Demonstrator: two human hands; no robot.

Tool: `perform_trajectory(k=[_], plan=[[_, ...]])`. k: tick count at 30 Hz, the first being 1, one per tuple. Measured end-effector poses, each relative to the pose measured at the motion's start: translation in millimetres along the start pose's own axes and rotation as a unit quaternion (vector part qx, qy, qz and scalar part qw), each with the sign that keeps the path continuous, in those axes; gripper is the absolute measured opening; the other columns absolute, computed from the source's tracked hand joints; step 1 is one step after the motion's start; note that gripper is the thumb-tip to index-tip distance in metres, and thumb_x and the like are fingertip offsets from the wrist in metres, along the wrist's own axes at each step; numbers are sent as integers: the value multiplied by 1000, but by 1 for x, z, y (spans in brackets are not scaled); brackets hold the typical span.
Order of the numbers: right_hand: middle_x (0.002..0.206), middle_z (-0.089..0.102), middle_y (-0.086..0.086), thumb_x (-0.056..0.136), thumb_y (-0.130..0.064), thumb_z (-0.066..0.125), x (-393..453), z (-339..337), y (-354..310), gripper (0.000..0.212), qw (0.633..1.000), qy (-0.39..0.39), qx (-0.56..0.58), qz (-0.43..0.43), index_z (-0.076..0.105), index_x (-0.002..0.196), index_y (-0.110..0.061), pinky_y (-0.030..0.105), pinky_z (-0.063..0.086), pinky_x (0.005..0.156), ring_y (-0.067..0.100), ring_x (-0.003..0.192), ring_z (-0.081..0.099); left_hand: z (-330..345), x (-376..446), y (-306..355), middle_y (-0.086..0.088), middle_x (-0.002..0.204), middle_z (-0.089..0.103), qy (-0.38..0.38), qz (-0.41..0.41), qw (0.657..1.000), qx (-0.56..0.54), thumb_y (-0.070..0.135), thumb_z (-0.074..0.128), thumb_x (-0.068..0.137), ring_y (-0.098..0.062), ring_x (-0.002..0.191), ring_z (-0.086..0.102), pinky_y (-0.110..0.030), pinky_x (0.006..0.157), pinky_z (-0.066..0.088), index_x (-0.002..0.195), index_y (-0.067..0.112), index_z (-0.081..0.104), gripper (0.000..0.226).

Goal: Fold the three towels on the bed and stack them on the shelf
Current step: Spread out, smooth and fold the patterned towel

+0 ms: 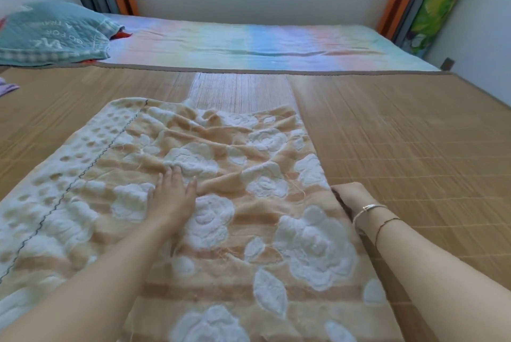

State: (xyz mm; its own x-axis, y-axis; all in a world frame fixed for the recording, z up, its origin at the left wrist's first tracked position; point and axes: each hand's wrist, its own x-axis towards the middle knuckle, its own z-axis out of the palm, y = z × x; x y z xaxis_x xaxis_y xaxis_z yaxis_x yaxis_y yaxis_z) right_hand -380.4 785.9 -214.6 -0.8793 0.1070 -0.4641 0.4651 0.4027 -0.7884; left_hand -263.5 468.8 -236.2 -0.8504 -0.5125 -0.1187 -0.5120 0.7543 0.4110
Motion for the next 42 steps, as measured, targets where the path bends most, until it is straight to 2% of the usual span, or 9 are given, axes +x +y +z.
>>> perform_trajectory(k=[4,7,11,15,20,29,32,37,42], plan=[[102,72,12,64,-68,71,17,10,-10,70,985,-167,-26,41,70,104,-11,43,52,92,28,96,69,10,6,-4,-1,161,5,7,6,1000,9,54,17,99,-20,148,-4,-45,118,-1,154,18,2,68],[99,73,11,71,-65,69,18,20,-9,62,977,-209,-30,26,74,99,-10,43,52,93,28,96,69,14,6,-6,0,161,7,15,3,1000,-12,56,17,98,-17,148,-5,-44,118,-3,154,21,2,68],[99,69,12,89,-34,61,23,16,-8,37,996,-11,70,-52,69,80,0,24,51,71,25,75,62,13,10,-9,-2,161,5,-7,-12,999,-37,62,14,95,-15,148,-6,-43,118,-5,154,21,-1,73],[67,50,12,96,-21,49,27,-1,-2,37,987,124,41,-94,61,80,10,29,27,60,24,73,36,16,7,-10,3,161,-5,-3,2,1000,-12,63,12,94,-14,147,-9,-42,118,-5,153,19,-5,76],[52,49,6,86,-12,36,22,-10,-12,39,983,12,178,30,45,48,-12,21,39,48,17,49,44,19,11,-9,3,160,-10,-10,2,1000,22,55,10,98,-16,148,-9,-43,118,-4,153,20,-7,67],[78,71,9,92,-31,56,3,-7,-20,28,950,-301,83,28,70,82,-8,31,51,68,19,72,68,6,30,-24,3,152,36,41,7,999,-34,24,30,103,-23,141,27,-45,114,25,146,26,37,44],[70,70,8,88,-27,63,15,-3,-22,24,973,-225,30,35,70,74,-8,28,52,61,19,66,66,11,28,-26,6,155,29,47,14,998,-43,22,28,104,-19,145,18,-44,118,11,148,27,33,44],[63,52,7,88,-21,61,43,-10,-24,36,994,96,45,-38,54,58,-4,29,36,63,20,58,44,15,28,-27,10,160,7,27,12,999,-15,29,21,104,-14,148,-1,-43,119,-1,153,26,13,50],[63,45,12,99,-25,44,51,-3,-11,45,985,119,-86,-90,46,60,-1,33,30,62,23,60,42,16,24,-22,8,160,-6,-1,7,997,71,50,12,100,-20,148,-10,-47,118,-3,152,29,-4,59]])
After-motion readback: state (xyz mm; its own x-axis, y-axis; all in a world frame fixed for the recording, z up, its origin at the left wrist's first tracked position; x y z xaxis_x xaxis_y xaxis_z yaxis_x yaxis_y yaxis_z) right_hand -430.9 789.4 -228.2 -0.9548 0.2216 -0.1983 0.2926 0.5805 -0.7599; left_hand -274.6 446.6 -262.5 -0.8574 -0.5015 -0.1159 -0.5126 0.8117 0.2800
